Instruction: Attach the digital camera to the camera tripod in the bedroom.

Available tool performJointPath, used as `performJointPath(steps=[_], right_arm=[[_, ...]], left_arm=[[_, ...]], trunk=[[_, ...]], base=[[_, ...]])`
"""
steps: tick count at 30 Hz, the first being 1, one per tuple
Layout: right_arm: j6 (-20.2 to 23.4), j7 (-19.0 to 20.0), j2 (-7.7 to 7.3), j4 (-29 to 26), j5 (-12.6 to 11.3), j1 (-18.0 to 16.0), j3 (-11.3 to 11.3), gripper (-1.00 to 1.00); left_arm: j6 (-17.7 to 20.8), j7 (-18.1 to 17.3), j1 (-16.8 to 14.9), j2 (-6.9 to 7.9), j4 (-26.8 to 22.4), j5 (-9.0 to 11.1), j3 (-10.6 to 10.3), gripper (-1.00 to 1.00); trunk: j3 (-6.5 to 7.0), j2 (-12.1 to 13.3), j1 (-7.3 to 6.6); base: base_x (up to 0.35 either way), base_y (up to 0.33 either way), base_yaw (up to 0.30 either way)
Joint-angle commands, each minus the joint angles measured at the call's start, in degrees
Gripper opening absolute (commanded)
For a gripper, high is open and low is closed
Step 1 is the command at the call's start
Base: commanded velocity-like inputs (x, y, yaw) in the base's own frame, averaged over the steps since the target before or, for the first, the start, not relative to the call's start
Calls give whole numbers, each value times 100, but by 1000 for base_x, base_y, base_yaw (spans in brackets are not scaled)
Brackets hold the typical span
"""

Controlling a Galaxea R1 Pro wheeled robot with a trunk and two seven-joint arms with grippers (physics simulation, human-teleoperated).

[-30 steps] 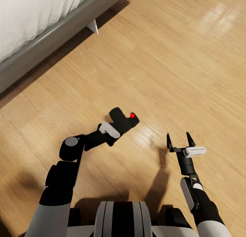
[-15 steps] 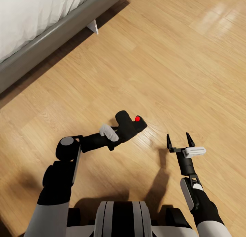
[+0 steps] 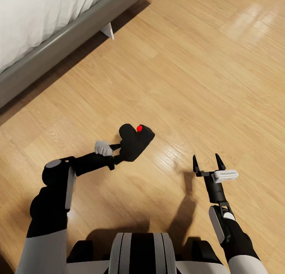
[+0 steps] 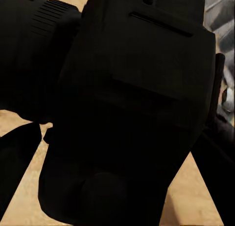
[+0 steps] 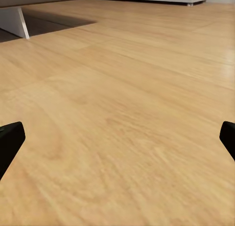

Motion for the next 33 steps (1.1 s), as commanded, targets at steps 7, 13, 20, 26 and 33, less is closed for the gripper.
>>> performJointPath(steps=[7,13,20,26,33], right_arm=[[-7,60,0,7,-59,-3,-3,100],[-10,63,0,8,-59,-2,-6,100],[-15,65,0,8,-59,0,-7,100],[-20,67,0,8,-59,-3,-4,100],[-27,68,0,8,-59,-5,-3,100]], left_arm=[[773,-663,-6,84,-6,404,166,-100],[1014,-1272,-6,197,-5,512,196,-100],[1076,-2174,-6,418,-5,551,215,-100],[1110,-2174,-6,543,-5,574,234,-100],[1143,-2174,-6,566,-5,581,348,-100]], trunk=[[-3,-1,-1],[-3,-1,-1],[-3,-1,-1],[-3,-1,-1],[86,4,-11]], base=[[0,0,0],[0,0,0],[0,0,0],[0,0,0],[0,0,0]])
